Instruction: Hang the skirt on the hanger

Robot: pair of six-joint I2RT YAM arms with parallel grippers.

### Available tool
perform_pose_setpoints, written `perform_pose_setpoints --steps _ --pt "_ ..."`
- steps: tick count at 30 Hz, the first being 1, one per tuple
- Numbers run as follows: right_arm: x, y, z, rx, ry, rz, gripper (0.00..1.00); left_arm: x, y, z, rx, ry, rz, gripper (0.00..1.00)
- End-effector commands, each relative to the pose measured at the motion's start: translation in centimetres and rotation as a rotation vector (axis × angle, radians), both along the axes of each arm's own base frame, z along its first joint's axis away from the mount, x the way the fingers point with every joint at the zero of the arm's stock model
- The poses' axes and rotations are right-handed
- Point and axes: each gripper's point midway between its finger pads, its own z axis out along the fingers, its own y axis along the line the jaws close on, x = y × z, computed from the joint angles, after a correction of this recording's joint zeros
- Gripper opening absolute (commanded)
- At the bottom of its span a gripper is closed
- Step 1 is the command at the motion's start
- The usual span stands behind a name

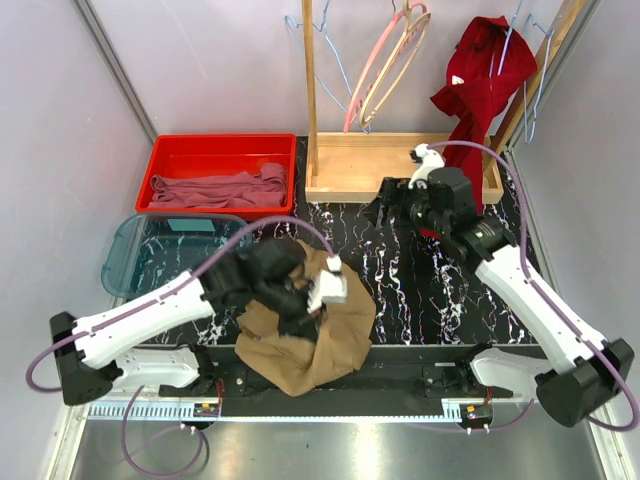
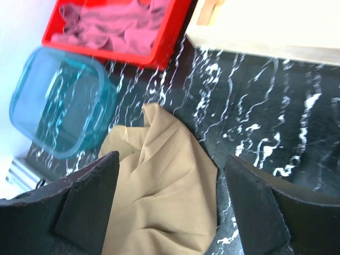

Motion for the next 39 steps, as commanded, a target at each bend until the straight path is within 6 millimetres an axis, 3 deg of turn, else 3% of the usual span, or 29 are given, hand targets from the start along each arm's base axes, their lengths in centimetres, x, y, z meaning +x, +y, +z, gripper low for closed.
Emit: perform_pose_setpoints --steps 1,3,8,9,11,12,14,15,16,21,23,27,30,35,36,38,39 --pt "-0.6 3.8 -1.7 0.021 0.043 0.226 0.89 -5.6 -3.2 1.6 -0.135 0.092 -0.136 0.0" --pt "-0.5 5.3 -3.6 0.029 0.105 0.305 0.88 -7.1 -3.7 1.5 -0.148 0.086 -0.178 0.0" --pt "-3.0 9.8 -5.7 0.066 0.18 0.62 0.82 -9.2 -3.9 0.4 -0.131 0.113 -0.187 0.0" --pt "-3.6 11.3 -7.4 0.009 0.196 0.645 0.83 -9.3 -4.1 0.4 -0.134 0.116 -0.182 0.0" --pt "-3.7 12.9 -8.2 -0.063 0.184 0.669 0.85 -9.7 -3.9 -0.3 -0.122 0.125 -0.18 0.0" --pt "-3.6 13.9 -10.2 -0.114 0.212 0.661 0.86 -9.7 -4.0 -0.3 -0.129 0.127 -0.176 0.0" --pt "-2.8 15.1 -11.1 -0.144 0.216 0.648 0.86 -9.8 -4.0 -0.4 -0.147 0.126 -0.174 0.0" --pt "-2.2 15.5 -13.2 -0.183 0.25 0.626 0.86 -9.7 -4.0 -0.4 -0.152 0.126 -0.167 0.0" --pt "-2.2 16.3 -13.5 -0.196 0.246 0.636 0.86 -9.8 -3.8 -0.5 -0.157 0.125 -0.167 0.0" --pt "-2.8 17.8 -18.4 -0.245 0.373 0.653 0.75 -9.3 -3.5 -0.7 -0.169 0.102 -0.13 0.0" --pt "-3.0 17.5 -19.9 -0.261 0.413 0.638 0.68 -9.1 -3.4 -0.7 -0.176 0.092 -0.119 0.0" --pt "-3.8 16.2 -22.4 -0.303 0.478 0.608 0.43 -8.4 -3.2 -1.0 -0.185 0.066 -0.074 0.0" --pt "-4.3 14.4 -24.5 -0.361 0.52 0.549 0.35 -7.9 -3.2 -1.0 -0.194 0.049 -0.042 0.0" --pt "-4.1 8.3 -28.4 -0.556 0.597 0.35 0.19 -5.6 -3.4 -1.6 -0.182 -0.012 0.092 0.0" --pt "-3.0 6.4 -28.7 -0.56 0.621 0.255 0.17 -4.7 -3.5 -2.0 -0.171 -0.037 0.134 0.0" --pt "-3.0 3.3 -29.5 -0.544 0.682 0.156 0.1 -3.8 -3.4 -2.4 -0.158 -0.05 0.173 0.0" --pt "-1.7 1.1 -29.6 -0.506 0.709 0.054 0.08 -3.3 -3.5 -2.7 -0.147 -0.06 0.194 0.0"
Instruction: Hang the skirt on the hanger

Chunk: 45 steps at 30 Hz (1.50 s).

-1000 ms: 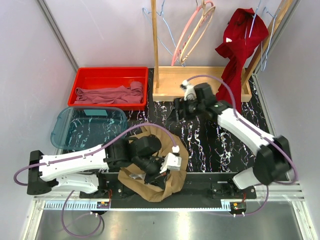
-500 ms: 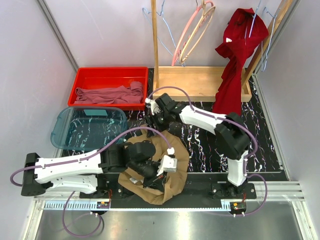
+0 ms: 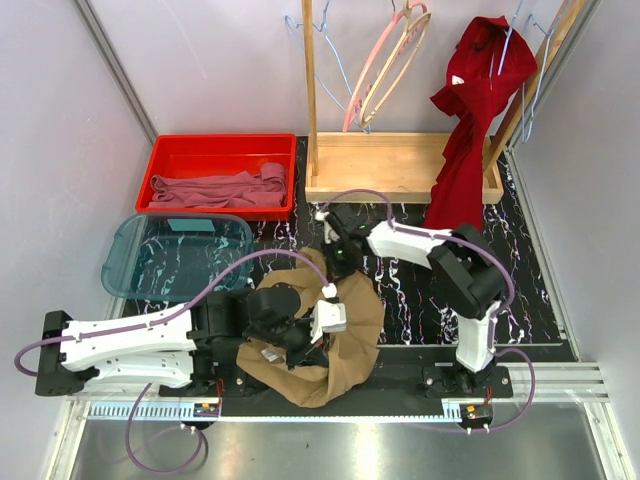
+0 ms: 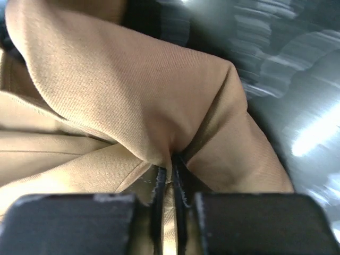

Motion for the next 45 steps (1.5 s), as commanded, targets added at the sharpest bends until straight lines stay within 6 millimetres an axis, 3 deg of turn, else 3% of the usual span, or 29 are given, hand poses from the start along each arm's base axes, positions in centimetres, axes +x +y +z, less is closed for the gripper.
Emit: perform_pose_setpoints --steps 1,4,9,10,13,15,18,21,22,23,25,26,27,28,29,30,32,35,39,45 --pt "1.6 -12.1 -4.0 -0.256 0.056 -0.37 0.05 3.4 -1.2 0.8 -0.051 -0.072 0.154 0.0" --pt "1.7 -16.2 -3.5 -0.283 0.039 -0.528 0.0 4.4 -1.4 0.3 -0.033 -0.07 0.175 0.0" --pt "1.8 -19.1 -0.4 -0.287 -0.047 -0.696 0.0 5.4 -1.9 -1.1 0.015 -0.055 0.183 0.0" --pt "2.0 -18.9 0.4 -0.269 -0.06 -0.703 0.07 5.6 -2.0 -1.2 0.021 -0.048 0.181 0.0" --pt "3.6 -17.2 5.4 -0.123 -0.15 -0.677 0.32 5.1 -2.5 -2.1 0.051 -0.014 0.147 0.0" --pt "5.2 -15.3 10.8 0.022 -0.258 -0.61 0.41 4.7 -2.7 -2.9 0.073 0.01 0.127 0.0" --pt "5.9 -11.1 17.8 0.268 -0.357 -0.408 0.52 4.1 -2.8 -3.4 0.084 0.04 0.103 0.0" --pt "5.8 -7.6 21.1 0.379 -0.355 -0.216 0.6 3.6 -2.9 -3.5 0.073 0.059 0.076 0.0" --pt "5.7 -6.8 21.2 0.37 -0.347 -0.177 0.65 3.5 -3.0 -3.2 0.06 0.059 0.068 0.0" --pt "6.2 -5.9 19.5 0.322 -0.318 -0.144 0.68 3.3 -2.9 -3.2 0.057 0.062 0.061 0.0" --pt "5.8 -3.5 19.3 0.258 -0.346 -0.025 0.75 3.2 -2.9 -2.8 0.038 0.06 0.054 0.0" --pt "6.3 -2.7 17.2 0.208 -0.32 -0.006 0.78 3.1 -2.7 -2.9 0.037 0.063 0.05 0.0" --pt "6.5 -1.5 17.6 0.203 -0.335 0.046 0.79 2.9 -2.6 -2.7 0.03 0.064 0.047 0.0" --pt "6.0 -0.2 16.9 0.198 -0.317 0.086 0.79 2.8 -2.6 -2.7 0.025 0.065 0.041 0.0" --pt "6.0 0.8 14.8 0.174 -0.268 0.113 0.79 2.6 -2.4 -2.7 0.027 0.076 0.037 0.0" --pt "6.2 1.8 15.1 0.178 -0.269 0.142 0.8 2.6 -2.4 -2.7 0.025 0.076 0.035 0.0" --pt "5.2 3.7 13.1 0.182 -0.206 0.208 0.8 2.3 -2.2 -3.0 0.028 0.086 0.037 0.0" --pt "2.9 5.4 11.9 0.238 -0.102 0.326 0.8 2.2 -1.9 -3.3 0.03 0.096 0.041 0.0" --pt "1.3 5.5 10.2 0.202 -0.05 0.415 0.8 2.1 -1.7 -3.4 0.022 0.1 0.041 0.0" --pt "0.6 5.1 6.8 0.074 0.006 0.454 0.81 2.3 -1.8 -3.5 0.016 0.096 0.057 0.0"
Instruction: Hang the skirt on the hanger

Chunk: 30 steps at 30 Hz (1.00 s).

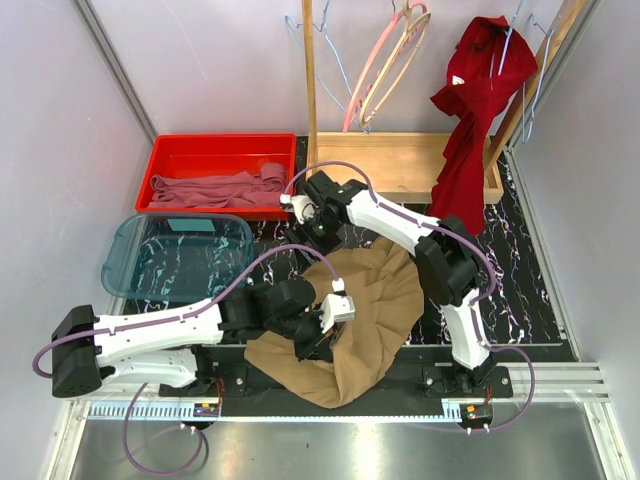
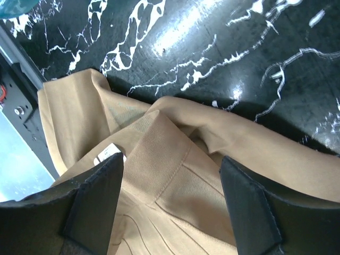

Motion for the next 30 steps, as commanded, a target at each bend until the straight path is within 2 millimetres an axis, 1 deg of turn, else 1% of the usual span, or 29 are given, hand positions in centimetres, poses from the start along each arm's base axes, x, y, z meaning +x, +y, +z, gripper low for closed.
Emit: perform_pose_setpoints --steps 1,6,7,8,10,13,15,16,17,18,20,21,22,23,24,25,26,27,28,29,30 --pt "-1.1 0.5 -0.6 -0.044 0.005 0.086 0.81 -0.1 -1.1 1.8 -0.087 -0.002 -0.007 0.0" --pt "-2.4 2.1 -0.6 -0.018 0.016 0.133 0.83 0.1 -1.2 1.3 -0.067 0.005 0.001 0.0" --pt "-2.5 2.2 -1.2 -0.033 0.018 0.134 0.83 0.1 -1.2 1.2 -0.064 0.006 0.001 0.0" --pt "-2.6 2.2 -1.3 -0.042 0.018 0.135 0.83 0.1 -1.2 1.1 -0.062 0.006 0.004 0.0" --pt "-2.9 2.0 -2.3 -0.077 0.029 0.139 0.82 0.2 -1.2 0.9 -0.056 0.005 0.008 0.0" --pt "-2.7 1.0 -4.0 -0.145 0.027 0.112 0.78 0.2 -1.2 0.9 -0.057 0.006 0.013 0.0" --pt "-2.1 0.2 -4.6 -0.198 -0.001 0.086 0.65 0.2 -1.1 0.9 -0.056 0.005 0.014 0.0" --pt "-1.8 0.0 -4.8 -0.22 -0.012 0.059 0.56 0.2 -1.1 0.9 -0.058 0.003 0.018 0.0" --pt "-1.5 -0.3 -4.8 -0.242 -0.027 0.044 0.35 0.3 -1.0 0.9 -0.054 0.004 0.024 0.0" --pt "-0.6 -1.0 -4.9 -0.281 -0.067 0.015 0.23 0.7 -0.9 0.8 -0.049 -0.01 0.044 0.0" --pt "0.1 -1.5 -4.5 -0.31 -0.098 -0.03 0.08 1.1 -0.6 0.6 -0.032 -0.023 0.076 0.0" --pt "0.8 -2.0 -3.8 -0.327 -0.139 -0.055 0.0 1.9 -0.5 0.6 -0.026 -0.049 0.117 0.0" --pt "1.3 -2.3 -3.3 -0.338 -0.162 -0.078 0.0 2.5 -0.3 0.6 -0.014 -0.065 0.149 0.0" --pt "2.1 -2.8 -2.8 -0.345 -0.186 -0.1 0.0 3.1 0.3 0.2 0.021 -0.078 0.196 0.0" --pt "2.9 -3.3 -1.4 -0.347 -0.226 -0.151 0.0 5.0 0.9 0.5 0.035 -0.147 0.291 0.0" --pt "3.6 -3.7 -0.5 -0.341 -0.245 -0.194 0.0 5.9 1.5 0.6 0.055 -0.18 0.346 0.0" --pt "5.0 -4.8 0.5 -0.344 -0.268 -0.252 0.0 6.4 2.5 0.4 0.091 -0.195 0.392 0.0" --pt "6.0 -5.8 2.6 -0.333 -0.316 -0.307 0.0 8.8 3.6 1.5 0.097 -0.285 0.511 0.0" --pt "6.8 -6.5 3.7 -0.32 -0.333 -0.37 0.0 9.7 4.4 1.9 0.108 -0.318 0.565 0.0" --pt "7.9 -8.1 6.3 -0.286 -0.372 -0.442 0.0 10.2 5.7 2.0 0.143 -0.341 0.611 0.0" --pt "8.9 -9.1 8.0 -0.263 -0.409 -0.515 0.0 11.7 6.7 3.8 0.125 -0.403 0.701 0.0"
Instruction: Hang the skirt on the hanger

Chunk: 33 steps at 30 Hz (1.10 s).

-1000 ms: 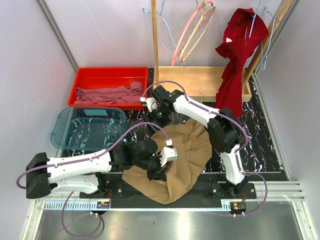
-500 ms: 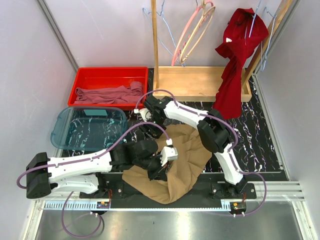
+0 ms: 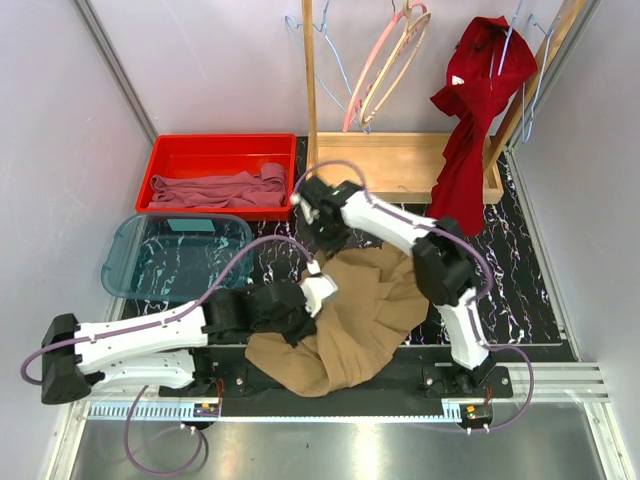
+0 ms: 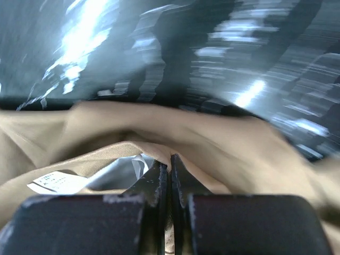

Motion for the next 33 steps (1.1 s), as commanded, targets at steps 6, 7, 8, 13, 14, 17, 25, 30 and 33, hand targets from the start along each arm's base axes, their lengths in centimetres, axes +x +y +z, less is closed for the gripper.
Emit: perform_pose_setpoints --steps 6,7,8,13,14,17,25,30,33 --pt "6.8 -10.6 20.7 0.285 -0.556 -0.518 0.0 9.4 8.6 10.1 0.012 -0.447 0.564 0.0" --pt "6.5 -11.0 22.0 0.312 -0.587 -0.532 0.0 9.7 9.0 10.7 0.02 -0.472 0.568 0.0" --pt "5.9 -12.0 24.5 0.353 -0.644 -0.562 0.0 10.2 9.2 12.2 0.019 -0.516 0.569 0.0" --pt "3.3 -14.9 31.3 0.525 -0.793 -0.678 0.0 12.6 10.2 18.9 0.088 -0.712 0.574 0.0" --pt "2.9 -15.3 31.6 0.549 -0.806 -0.705 0.0 13.3 10.3 19.7 0.123 -0.75 0.597 0.0" --pt "1.1 -16.6 32.4 0.618 -0.83 -0.746 0.0 15.0 10.5 23.7 0.152 -0.839 0.62 0.0" --pt "-2.8 -19.7 28.5 0.675 -0.785 -0.895 0.0 18.0 8.6 24.8 0.089 -0.847 0.703 0.0" --pt "-4.5 -21.4 21.7 0.584 -0.698 -1.015 0.0 17.3 5.3 17.4 0.059 -0.654 0.621 0.0" --pt "-5.1 -21.9 17.1 0.554 -0.648 -1.089 0.0 15.3 3.5 10.6 0.039 -0.463 0.574 0.0"
